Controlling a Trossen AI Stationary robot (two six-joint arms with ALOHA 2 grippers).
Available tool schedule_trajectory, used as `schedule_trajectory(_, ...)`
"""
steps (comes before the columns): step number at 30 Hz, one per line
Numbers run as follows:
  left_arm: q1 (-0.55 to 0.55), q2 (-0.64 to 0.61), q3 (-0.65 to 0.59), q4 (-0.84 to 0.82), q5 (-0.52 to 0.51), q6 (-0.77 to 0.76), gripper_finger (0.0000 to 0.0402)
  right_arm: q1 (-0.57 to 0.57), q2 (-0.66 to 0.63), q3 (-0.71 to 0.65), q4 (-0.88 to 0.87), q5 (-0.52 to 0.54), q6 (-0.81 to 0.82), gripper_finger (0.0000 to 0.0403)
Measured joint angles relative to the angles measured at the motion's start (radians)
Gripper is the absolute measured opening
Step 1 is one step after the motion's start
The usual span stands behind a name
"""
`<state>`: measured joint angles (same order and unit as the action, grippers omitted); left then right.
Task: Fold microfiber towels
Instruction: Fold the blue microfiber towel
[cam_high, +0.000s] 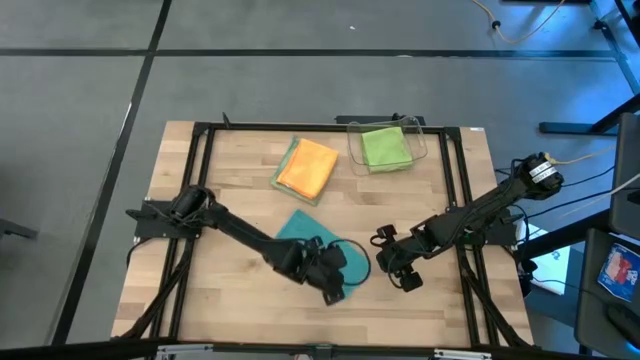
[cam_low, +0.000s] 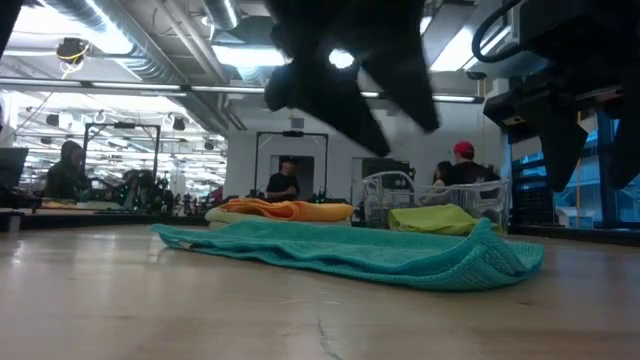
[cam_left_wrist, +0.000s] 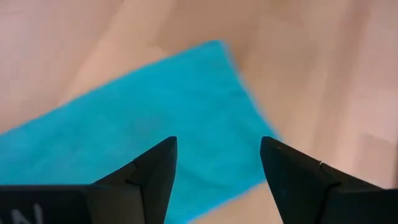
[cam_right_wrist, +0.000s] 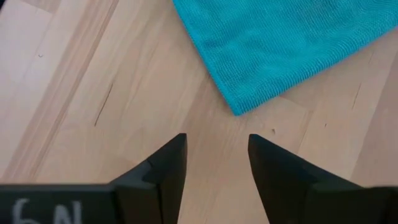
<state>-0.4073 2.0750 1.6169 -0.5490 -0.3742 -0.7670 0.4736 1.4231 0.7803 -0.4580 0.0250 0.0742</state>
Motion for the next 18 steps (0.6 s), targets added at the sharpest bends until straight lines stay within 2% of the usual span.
schedule_trajectory(3,-0.030,0.000,0.000,0.054,-0.014,0.037,0.0225,0.000,0.000,0.000,0.000,0.000,-0.001,0.0173)
schedule_trajectory(8,-0.067,0.007,0.000,0.136,-0.105,0.049,0.0225,0.000,0.000,0.000,0.000,0.000,-0.001,0.0173)
schedule_trajectory(12,-0.083,0.047,0.016,0.267,-0.101,0.088,0.0222,0.000,0.000,0.000,0.000,0.000,-0.002,0.0173)
schedule_trajectory(15,-0.092,0.112,0.099,0.230,-0.089,0.177,0.0223,0.000,0.000,0.000,0.002,0.000,-0.003,0.0173)
schedule_trajectory(18,-0.103,0.149,0.199,0.108,-0.156,0.269,0.0224,0.000,0.000,0.000,0.003,0.000,-0.003,0.0173)
